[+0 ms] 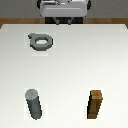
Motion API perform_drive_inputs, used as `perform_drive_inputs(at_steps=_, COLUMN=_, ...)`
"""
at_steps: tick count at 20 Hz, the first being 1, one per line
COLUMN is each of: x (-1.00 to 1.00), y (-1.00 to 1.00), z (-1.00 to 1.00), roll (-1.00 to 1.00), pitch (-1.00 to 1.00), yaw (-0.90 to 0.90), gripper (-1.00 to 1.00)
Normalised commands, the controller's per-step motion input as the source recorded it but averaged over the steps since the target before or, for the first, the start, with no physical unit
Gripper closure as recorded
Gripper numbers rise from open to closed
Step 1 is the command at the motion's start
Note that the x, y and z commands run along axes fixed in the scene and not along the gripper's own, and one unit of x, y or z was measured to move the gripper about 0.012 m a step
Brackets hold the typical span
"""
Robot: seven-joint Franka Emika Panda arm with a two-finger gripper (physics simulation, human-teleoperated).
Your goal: Put the loop with the handle onto the peg.
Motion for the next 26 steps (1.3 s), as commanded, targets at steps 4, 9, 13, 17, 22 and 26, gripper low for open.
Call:
perform_drive_inputs(at_steps=4, x=0.00, y=0.00, z=0.00, roll=0.00, pitch=0.00, yaw=0.00, gripper=-1.00)
perform_drive_inputs(at_steps=9, x=0.00, y=-0.40, z=0.00, roll=0.00, pitch=0.00, yaw=0.00, gripper=-1.00)
perform_drive_inputs(at_steps=13, x=0.00, y=-1.00, z=0.00, roll=0.00, pitch=0.00, yaw=0.00, gripper=-1.00)
perform_drive_inputs(at_steps=17, x=0.00, y=-1.00, z=0.00, roll=0.00, pitch=0.00, yaw=0.00, gripper=-1.00)
perform_drive_inputs(at_steps=22, x=0.00, y=-0.60, z=0.00, roll=0.00, pitch=0.00, yaw=0.18, gripper=-1.00)
perform_drive_inputs(at_steps=26, x=0.00, y=0.00, z=0.00, roll=0.00, pitch=0.00, yaw=0.95, gripper=-1.00)
